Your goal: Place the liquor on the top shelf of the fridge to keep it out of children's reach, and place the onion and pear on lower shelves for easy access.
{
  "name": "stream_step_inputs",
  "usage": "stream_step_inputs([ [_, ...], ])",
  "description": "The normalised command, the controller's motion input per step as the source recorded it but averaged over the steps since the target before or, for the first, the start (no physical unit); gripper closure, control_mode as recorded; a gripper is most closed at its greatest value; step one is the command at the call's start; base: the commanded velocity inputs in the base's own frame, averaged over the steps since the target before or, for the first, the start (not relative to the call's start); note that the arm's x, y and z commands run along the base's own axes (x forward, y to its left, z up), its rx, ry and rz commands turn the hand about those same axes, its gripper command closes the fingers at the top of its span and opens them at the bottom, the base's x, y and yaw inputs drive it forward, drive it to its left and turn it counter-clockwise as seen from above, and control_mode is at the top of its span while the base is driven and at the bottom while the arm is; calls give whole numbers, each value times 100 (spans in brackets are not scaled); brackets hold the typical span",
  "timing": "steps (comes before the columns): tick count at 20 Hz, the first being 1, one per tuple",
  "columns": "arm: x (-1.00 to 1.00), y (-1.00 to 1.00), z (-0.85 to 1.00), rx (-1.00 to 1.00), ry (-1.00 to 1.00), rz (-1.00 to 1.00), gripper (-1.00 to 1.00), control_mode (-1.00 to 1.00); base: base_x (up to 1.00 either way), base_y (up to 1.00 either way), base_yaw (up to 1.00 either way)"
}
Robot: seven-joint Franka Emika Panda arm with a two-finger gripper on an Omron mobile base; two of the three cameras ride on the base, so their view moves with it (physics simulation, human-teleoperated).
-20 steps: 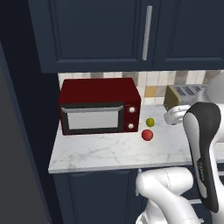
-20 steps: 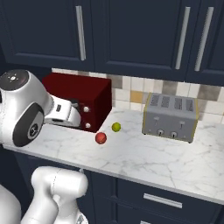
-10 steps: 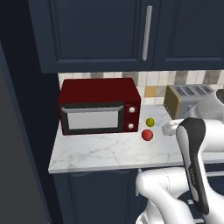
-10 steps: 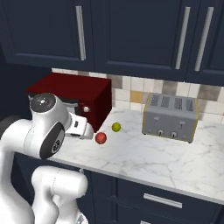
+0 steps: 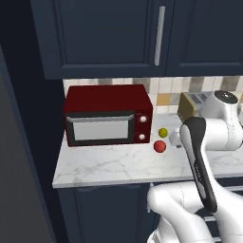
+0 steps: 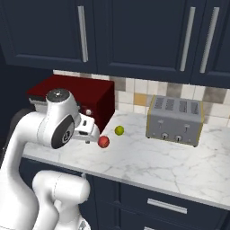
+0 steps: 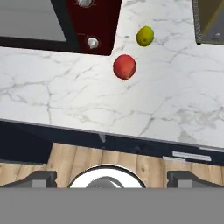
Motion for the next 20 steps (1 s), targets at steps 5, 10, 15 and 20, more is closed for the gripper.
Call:
stream_step_inputs([
  [5,31,-2,-27,0,4,0,-100,-100,0,0,0],
  [10,31,0,-38,0,0,0,-100,-100,0,0,0],
  [15,30,0,-39,0,0,0,-100,-100,0,0,0],
  [20,30,-1,-26,0,2,0,-100,-100,0,0,0],
])
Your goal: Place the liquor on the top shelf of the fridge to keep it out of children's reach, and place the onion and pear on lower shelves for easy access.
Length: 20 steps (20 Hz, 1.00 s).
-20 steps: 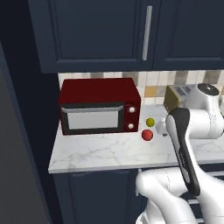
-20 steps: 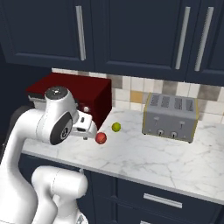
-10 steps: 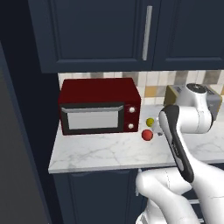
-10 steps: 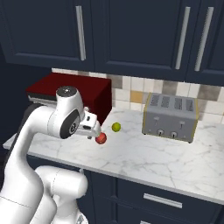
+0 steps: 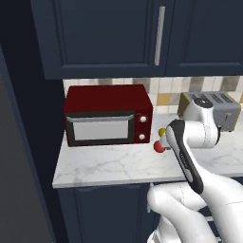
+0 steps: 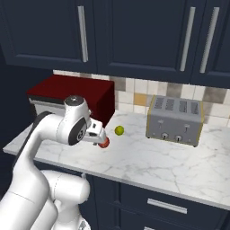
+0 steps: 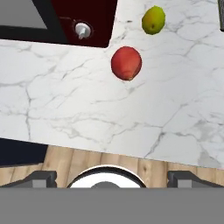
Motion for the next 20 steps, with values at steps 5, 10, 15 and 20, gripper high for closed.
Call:
stream_step_inputs([
  [5,27,-6,-18,0,3,0,-100,-100,0,0,0],
  [10,28,-8,-18,0,2,0,-100,-100,0,0,0],
  [15,28,-2,-19,0,1,0,-100,-100,0,0,0],
  [20,29,0,-21,0,0,0,-100,-100,0,0,0],
])
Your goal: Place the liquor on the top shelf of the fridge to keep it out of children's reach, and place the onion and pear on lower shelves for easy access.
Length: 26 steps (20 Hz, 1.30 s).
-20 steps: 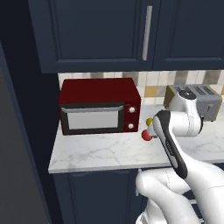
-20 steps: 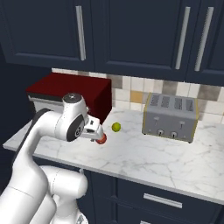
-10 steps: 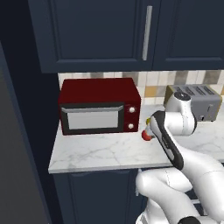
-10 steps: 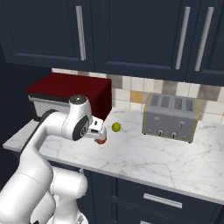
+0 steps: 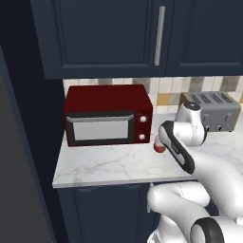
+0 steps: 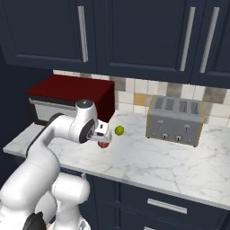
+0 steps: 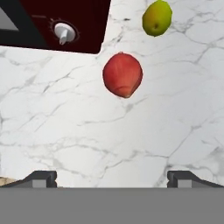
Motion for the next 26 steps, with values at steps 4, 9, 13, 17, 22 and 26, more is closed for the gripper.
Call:
stream_step_inputs([
  [4,28,0,-21,0,0,0,-100,-100,0,0,0],
  [9,27,-2,-21,0,0,0,-100,-100,0,0,0],
  [13,21,-8,-24,0,0,0,-100,-100,0,0,0],
  [17,23,-5,-22,0,0,0,-100,-100,0,0,0],
  [22,23,-1,-20,0,0,0,-100,-100,0,0,0],
  [26,25,0,-17,0,0,0,-100,-100,0,0,0],
])
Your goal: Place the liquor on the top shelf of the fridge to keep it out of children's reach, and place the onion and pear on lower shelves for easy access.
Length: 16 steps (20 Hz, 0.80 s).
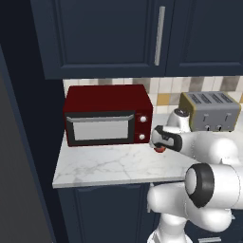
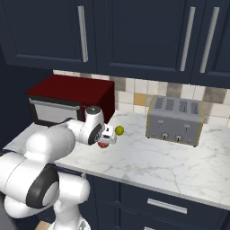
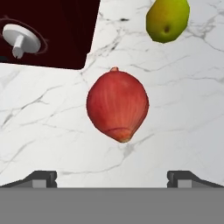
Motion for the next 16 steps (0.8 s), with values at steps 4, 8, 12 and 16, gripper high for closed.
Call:
stream_step_inputs([
  [4,27,0,-16,0,0,0,-100,-100,0,0,0],
  [8,28,0,-15,0,0,0,-100,-100,0,0,0],
  [12,29,0,-15,0,0,0,-100,-100,0,0,0],
  [16,25,0,-16,0,0,0,-100,-100,0,0,0],
])
